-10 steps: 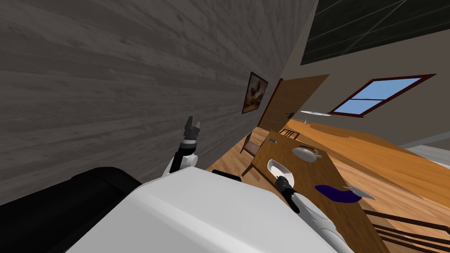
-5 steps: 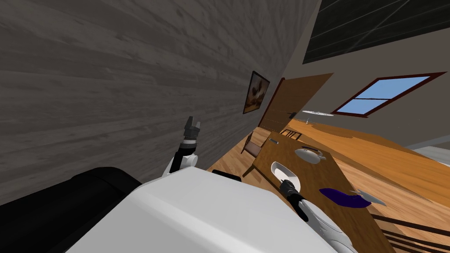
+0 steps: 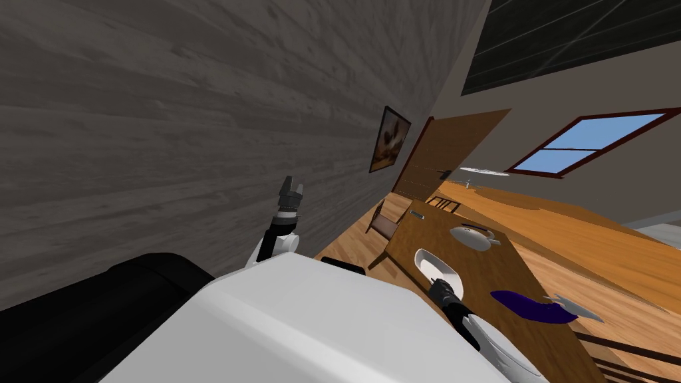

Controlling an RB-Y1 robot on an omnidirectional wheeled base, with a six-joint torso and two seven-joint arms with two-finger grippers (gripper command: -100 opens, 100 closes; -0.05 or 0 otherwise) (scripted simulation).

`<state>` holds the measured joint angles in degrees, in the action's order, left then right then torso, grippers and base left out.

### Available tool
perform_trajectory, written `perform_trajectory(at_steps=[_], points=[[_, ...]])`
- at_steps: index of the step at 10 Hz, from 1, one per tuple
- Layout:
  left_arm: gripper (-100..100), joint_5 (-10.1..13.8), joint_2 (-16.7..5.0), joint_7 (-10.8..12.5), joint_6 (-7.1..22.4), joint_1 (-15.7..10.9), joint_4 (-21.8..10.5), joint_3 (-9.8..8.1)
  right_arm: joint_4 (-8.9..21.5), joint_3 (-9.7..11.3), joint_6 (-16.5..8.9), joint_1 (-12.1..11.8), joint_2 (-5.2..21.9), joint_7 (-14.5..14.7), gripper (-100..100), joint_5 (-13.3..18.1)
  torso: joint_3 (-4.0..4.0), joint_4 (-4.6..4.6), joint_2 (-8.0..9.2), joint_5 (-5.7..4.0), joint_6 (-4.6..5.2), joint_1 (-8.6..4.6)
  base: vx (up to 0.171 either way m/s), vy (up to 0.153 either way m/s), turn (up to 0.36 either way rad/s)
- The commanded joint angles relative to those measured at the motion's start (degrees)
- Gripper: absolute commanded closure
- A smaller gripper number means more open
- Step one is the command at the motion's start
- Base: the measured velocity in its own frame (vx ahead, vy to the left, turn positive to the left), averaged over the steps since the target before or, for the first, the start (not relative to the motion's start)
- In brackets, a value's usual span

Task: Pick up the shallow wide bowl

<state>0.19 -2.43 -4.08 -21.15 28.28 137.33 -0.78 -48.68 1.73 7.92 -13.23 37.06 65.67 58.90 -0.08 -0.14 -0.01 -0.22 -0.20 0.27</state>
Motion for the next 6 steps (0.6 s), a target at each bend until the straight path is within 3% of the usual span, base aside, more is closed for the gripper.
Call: perform_trajectory(at_steps=[1, 2, 3, 5, 6], points=[[0, 0.0, 0.0, 0.0, 0.0, 0.0, 0.0, 0.0, 0.1, -2.4, 0.2, 0.0, 0.2, 0.0, 100, 0.0, 0.0, 0.0, 0.0, 0.0, 0.0, 0.0, 0.0, 0.0, 0.0], [0, 0.0, 0.0, 0.0, 0.0, 0.0, 0.0, 0.0, 0.6, -5.8, 3.6, -2.4, -1.0, 2.5, 100, 2.5, 0.02, 0.02, 0.03, 0.01, 0.01, -0.06, 0.033, 0.03, 0.054], [0, 0.0, 0.0, 0.0, 0.0, 0.0, 0.0, 0.0, 0.6, -8.9, 3.6, -2.7, -1.0, 2.5, 100, 2.5, -0.01, -0.04, 0.0, -0.04, 0.06, 0.06, 0.034, 0.048, 0.012], [0, 0.0, 0.0, 0.0, 0.0, 0.0, 0.0, 0.0, 0.4, -8.3, 3.5, -2.8, -0.8, 2.2, 100, 2.4, 0.0, 0.01, 0.0, 0.04, -0.03, 0.11, 0.008, 0.015, -0.004], [0, 0.0, 0.0, 0.0, 0.0, 0.0, 0.0, 0.0, 0.4, -8.4, 3.4, -2.8, -0.8, 2.2, 0, 2.4, 0.02, 0.02, 0.02, 0.02, -0.04, 0.07, 0.0, 0.0, 0.0]])
